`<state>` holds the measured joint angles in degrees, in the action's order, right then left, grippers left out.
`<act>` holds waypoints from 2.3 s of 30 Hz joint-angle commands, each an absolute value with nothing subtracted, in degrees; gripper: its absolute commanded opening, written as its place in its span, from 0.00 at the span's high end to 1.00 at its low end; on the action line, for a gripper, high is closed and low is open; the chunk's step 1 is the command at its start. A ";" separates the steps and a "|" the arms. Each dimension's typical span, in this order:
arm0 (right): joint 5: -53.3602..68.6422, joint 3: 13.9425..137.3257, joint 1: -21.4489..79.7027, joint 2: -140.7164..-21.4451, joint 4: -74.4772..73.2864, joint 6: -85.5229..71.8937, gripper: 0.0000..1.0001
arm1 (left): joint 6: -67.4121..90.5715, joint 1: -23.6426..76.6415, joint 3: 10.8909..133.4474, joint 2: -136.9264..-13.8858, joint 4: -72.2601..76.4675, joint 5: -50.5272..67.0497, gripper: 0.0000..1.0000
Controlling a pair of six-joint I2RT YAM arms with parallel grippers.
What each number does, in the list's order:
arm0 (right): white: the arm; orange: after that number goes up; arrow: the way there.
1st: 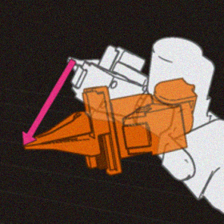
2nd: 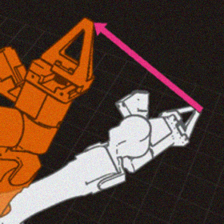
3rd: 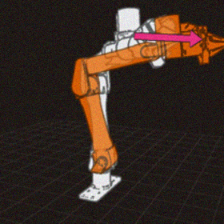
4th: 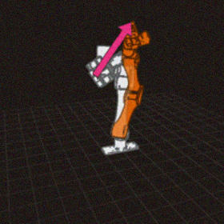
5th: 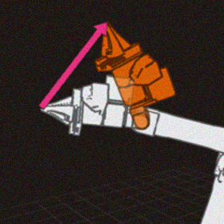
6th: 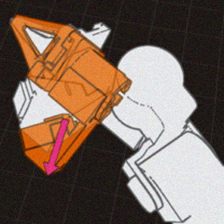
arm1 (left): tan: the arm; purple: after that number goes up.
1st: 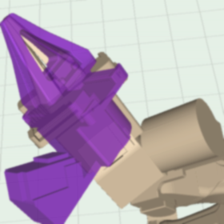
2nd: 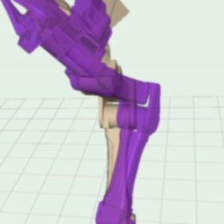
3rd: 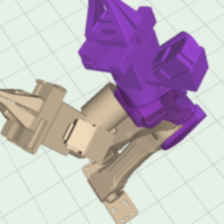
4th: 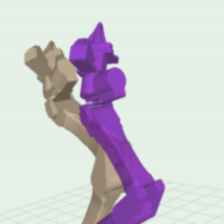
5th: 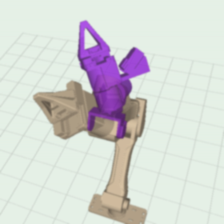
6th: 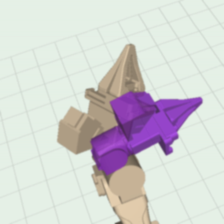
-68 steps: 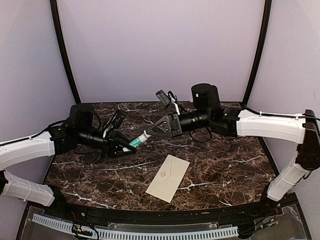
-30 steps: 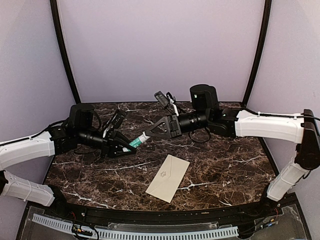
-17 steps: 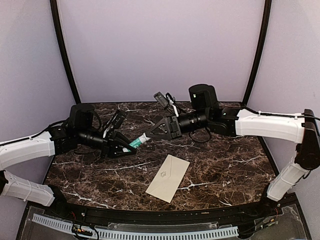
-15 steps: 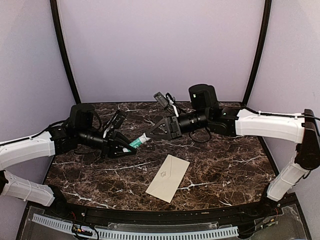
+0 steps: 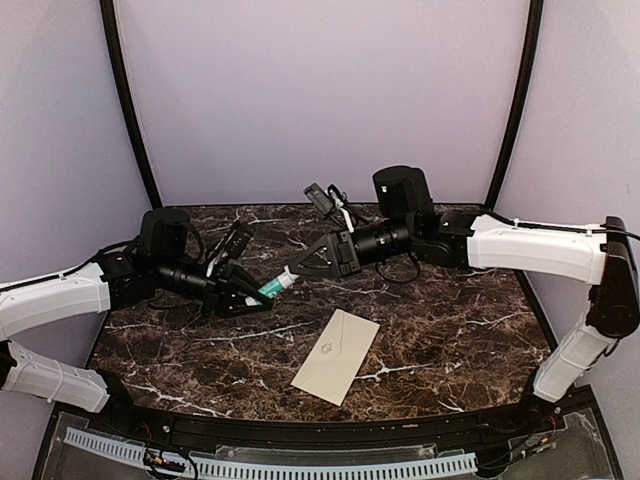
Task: Place the letter into the envelope and seal it
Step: Close the solid glue cap on the solid glue.
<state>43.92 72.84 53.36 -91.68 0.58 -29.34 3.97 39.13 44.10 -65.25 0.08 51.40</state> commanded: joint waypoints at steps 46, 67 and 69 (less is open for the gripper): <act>46.79 73.22 57.04 -95.08 -1.58 -29.26 0.99 | 3.92 39.64 44.18 -63.99 3.20 52.45 1.00; 41.81 66.35 57.11 -90.60 9.36 -35.72 1.00 | 16.54 39.64 39.47 -61.11 16.11 44.27 1.00; 41.84 66.34 57.13 -90.68 9.75 -35.91 1.00 | 16.56 39.68 39.40 -61.21 16.66 45.50 1.00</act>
<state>40.27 67.99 54.83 -91.39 6.90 -33.78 13.87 40.03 39.09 -62.54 7.01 45.69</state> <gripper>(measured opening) 0.198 0.232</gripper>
